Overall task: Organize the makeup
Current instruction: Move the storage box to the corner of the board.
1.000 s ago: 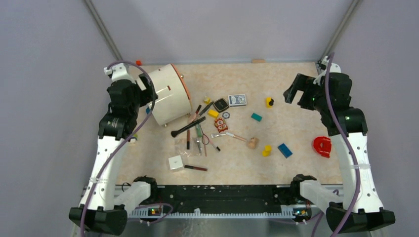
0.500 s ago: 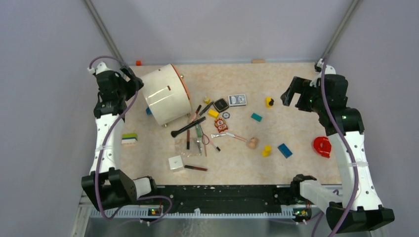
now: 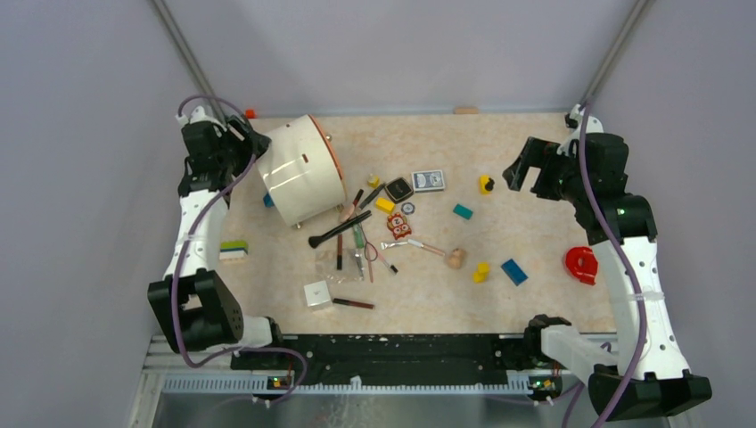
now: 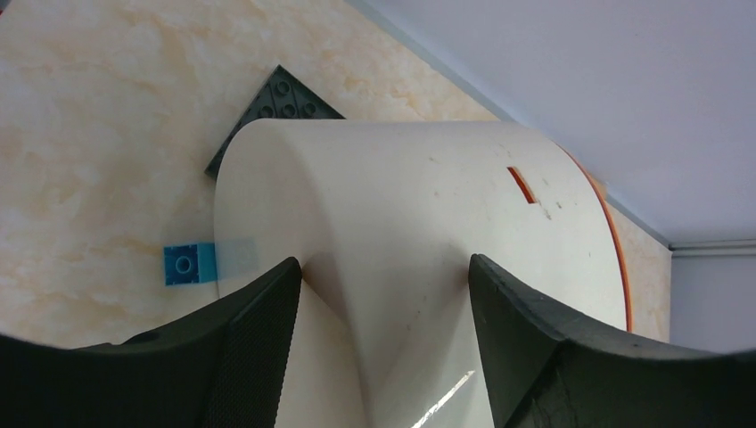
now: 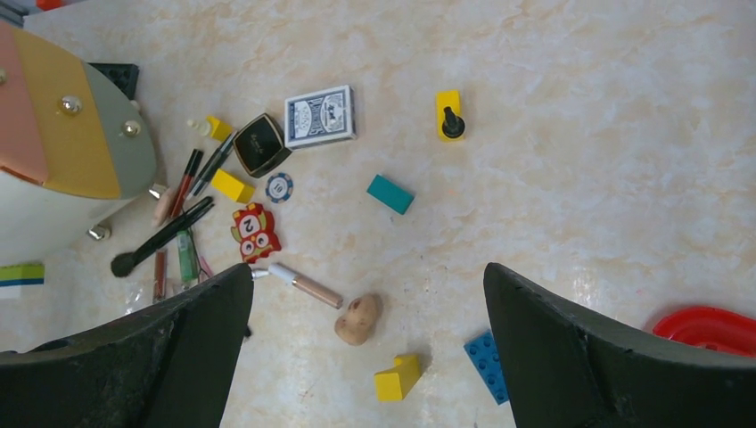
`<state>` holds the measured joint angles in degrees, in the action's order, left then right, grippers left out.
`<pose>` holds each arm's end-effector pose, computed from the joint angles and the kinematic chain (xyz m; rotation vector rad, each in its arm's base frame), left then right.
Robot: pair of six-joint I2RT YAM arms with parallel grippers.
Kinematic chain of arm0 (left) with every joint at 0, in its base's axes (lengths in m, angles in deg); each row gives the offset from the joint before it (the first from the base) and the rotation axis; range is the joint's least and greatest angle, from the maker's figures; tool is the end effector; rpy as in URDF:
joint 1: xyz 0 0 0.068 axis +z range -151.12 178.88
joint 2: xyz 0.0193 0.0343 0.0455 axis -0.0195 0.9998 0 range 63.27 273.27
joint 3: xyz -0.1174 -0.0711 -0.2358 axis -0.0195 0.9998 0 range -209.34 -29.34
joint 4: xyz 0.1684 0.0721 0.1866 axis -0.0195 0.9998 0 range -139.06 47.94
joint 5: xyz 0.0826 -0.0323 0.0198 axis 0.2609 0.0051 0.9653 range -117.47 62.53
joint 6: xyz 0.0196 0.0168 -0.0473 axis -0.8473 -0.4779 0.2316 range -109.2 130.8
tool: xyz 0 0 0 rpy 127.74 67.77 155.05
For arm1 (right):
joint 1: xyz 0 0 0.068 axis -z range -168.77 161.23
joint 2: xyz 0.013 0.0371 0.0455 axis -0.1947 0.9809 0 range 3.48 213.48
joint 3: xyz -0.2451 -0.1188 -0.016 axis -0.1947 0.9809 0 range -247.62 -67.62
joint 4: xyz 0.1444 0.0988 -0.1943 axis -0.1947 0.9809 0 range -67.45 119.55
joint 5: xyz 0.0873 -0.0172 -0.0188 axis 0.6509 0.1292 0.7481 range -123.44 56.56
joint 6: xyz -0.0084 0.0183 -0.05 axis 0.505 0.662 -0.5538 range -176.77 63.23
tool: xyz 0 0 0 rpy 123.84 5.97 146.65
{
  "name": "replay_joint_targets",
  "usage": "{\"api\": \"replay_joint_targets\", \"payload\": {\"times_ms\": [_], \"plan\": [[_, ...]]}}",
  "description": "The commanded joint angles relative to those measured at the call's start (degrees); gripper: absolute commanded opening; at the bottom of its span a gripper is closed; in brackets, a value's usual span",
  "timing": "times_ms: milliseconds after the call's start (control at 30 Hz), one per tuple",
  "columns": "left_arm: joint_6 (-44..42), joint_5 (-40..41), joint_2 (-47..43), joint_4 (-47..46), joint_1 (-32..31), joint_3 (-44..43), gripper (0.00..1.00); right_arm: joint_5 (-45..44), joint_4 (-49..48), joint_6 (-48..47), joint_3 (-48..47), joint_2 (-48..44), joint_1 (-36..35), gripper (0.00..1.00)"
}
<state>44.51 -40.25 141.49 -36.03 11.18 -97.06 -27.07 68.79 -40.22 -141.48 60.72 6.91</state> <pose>0.3120 0.0600 0.3430 -0.6448 1.8933 -0.4622 0.1890 0.0182 0.4091 0.1563 2.0959 0.3363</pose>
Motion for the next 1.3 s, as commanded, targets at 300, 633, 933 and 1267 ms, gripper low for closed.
{"api": "replay_joint_targets", "payload": {"times_ms": [300,633,933,1267], "plan": [[-6.72,-5.74,15.73,-3.16,-6.19,-12.16,0.67,4.66,-1.96,0.19,-0.27,-0.05,0.25,0.98],[-16.18,-8.27,30.38,1.33,-11.65,-29.11,0.74,5.44,-2.21,0.14,1.50,-0.19,0.27,0.98],[-22.98,-13.94,40.34,2.98,-16.53,-40.26,0.86,6.46,-2.32,0.85,2.10,-0.45,0.26,0.98],[-27.10,-10.32,44.75,8.32,-18.80,-50.14,0.97,6.13,-2.69,1.04,3.51,-0.71,0.23,0.98]]}}
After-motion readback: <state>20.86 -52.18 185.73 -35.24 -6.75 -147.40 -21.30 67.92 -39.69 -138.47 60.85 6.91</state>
